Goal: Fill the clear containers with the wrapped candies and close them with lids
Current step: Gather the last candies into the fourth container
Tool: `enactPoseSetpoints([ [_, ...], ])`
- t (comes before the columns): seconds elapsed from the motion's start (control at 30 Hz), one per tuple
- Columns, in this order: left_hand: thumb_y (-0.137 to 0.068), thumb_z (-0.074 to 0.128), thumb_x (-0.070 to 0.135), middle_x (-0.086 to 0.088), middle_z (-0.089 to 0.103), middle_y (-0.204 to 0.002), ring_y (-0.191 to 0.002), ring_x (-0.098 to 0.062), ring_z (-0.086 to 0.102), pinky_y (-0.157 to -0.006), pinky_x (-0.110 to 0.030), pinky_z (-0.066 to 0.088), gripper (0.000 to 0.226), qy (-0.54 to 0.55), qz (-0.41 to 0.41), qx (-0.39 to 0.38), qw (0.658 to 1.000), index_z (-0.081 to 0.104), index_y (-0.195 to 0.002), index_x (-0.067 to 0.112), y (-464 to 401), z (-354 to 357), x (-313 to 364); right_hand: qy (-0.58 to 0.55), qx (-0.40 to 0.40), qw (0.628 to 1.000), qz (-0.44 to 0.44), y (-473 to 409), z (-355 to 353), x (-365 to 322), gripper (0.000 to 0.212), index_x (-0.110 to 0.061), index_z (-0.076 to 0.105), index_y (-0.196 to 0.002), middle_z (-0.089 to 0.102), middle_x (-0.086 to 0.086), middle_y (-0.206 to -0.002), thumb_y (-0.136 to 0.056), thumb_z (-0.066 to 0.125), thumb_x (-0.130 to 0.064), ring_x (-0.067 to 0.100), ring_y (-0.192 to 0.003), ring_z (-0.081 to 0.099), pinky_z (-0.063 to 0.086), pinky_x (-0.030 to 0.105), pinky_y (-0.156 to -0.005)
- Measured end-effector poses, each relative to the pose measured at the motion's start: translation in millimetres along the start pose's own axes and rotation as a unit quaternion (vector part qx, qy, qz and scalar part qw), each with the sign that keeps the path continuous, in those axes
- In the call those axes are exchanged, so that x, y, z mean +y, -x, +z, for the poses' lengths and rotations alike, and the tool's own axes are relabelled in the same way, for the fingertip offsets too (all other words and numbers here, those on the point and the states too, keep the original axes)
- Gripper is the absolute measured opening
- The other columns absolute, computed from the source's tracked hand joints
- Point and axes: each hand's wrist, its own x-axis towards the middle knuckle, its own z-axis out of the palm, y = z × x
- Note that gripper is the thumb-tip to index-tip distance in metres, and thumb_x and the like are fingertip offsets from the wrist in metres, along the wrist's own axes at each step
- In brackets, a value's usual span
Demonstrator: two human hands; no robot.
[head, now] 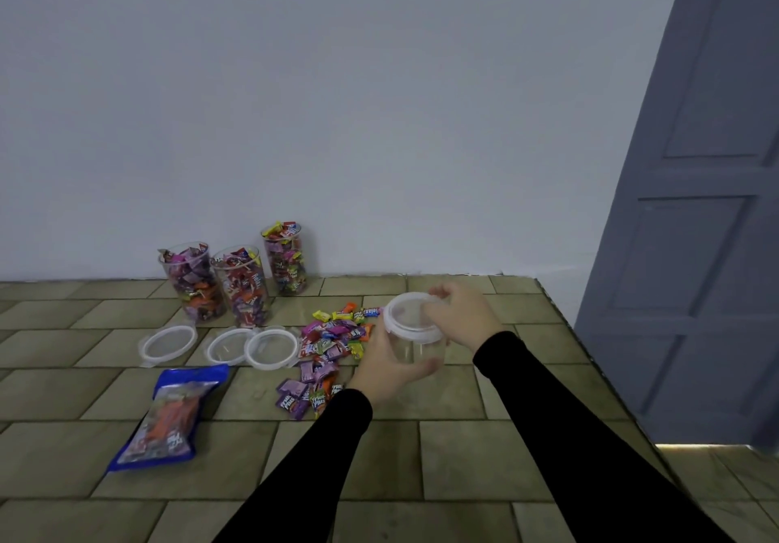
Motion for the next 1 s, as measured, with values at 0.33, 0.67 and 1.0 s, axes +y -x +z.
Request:
enactPoseSetpoints([
  [0.33,-0.057,0.091,0.031,0.01,0.055,-0.132,-0.124,-0.001,0.049,-0.106,-0.024,0.038,0.09,0.001,-0.01,-0.034,0.999,0.037,-0.128,0.04,-5.5,-7.4,-0.3,-0.096,-0.114,0.975,0.163,-30.0,-9.8,8.4,0.023,-0.02,0.047,-0.06,0.048,-0.003,-0.057,-0.083,0.051,-0.023,0.017,-0.058,0.041,0.034,0.028,-0.059],
  [0.67,-0.065,0.089,0.023,0.011,0.054,-0.132,-0.124,0.001,0.048,-0.103,-0.016,0.038,0.092,-0.033,-0.024,-0.074,0.996,0.034,-0.139,0.024,-9.3,-17.6,-8.0,-0.152,-0.276,0.925,0.213,-38.2,-14.0,10.0,0.025,-0.016,0.052,-0.099,0.047,0.007,-0.07,-0.098,0.027,-0.016,0.019,-0.064,0.045,0.032,0.032,-0.062],
  [1.0,-0.059,0.091,0.026,0.008,0.057,-0.131,-0.123,-0.005,0.052,-0.105,-0.026,0.041,0.097,-0.002,-0.029,-0.033,0.999,0.035,-0.138,0.026,-15.0,-18.5,-11.9,-0.01,-0.112,0.985,0.131,-27.1,3.1,-4.0,0.025,-0.014,0.057,-0.094,0.058,0.005,-0.083,-0.095,0.044,-0.035,0.013,-0.061,0.048,0.039,0.019,-0.05],
])
